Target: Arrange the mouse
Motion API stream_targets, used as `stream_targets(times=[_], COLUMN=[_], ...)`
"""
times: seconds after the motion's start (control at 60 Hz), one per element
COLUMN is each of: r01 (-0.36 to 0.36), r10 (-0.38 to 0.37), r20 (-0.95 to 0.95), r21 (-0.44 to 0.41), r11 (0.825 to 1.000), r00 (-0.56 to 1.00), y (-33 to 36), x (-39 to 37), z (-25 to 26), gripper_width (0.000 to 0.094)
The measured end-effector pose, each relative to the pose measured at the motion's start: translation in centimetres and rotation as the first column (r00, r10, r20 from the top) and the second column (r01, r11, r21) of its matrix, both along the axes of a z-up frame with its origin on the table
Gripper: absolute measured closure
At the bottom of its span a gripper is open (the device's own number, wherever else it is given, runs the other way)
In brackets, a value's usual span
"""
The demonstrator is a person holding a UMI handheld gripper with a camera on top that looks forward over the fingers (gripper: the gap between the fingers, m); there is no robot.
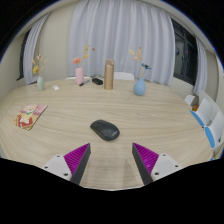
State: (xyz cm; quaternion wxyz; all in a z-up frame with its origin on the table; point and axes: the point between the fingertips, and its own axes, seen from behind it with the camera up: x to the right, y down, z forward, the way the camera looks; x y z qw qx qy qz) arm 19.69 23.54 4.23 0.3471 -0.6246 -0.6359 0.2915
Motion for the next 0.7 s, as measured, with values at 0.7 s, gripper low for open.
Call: stream_targets(times=[0.7], r01=[-0.026], r10=[0.026], r20=[0.021], r21=[-0.023], r11=[0.999], r00=[0.999], y=[1.4], x=[-13.2], z=[-3.9], gripper_width=[0.0077])
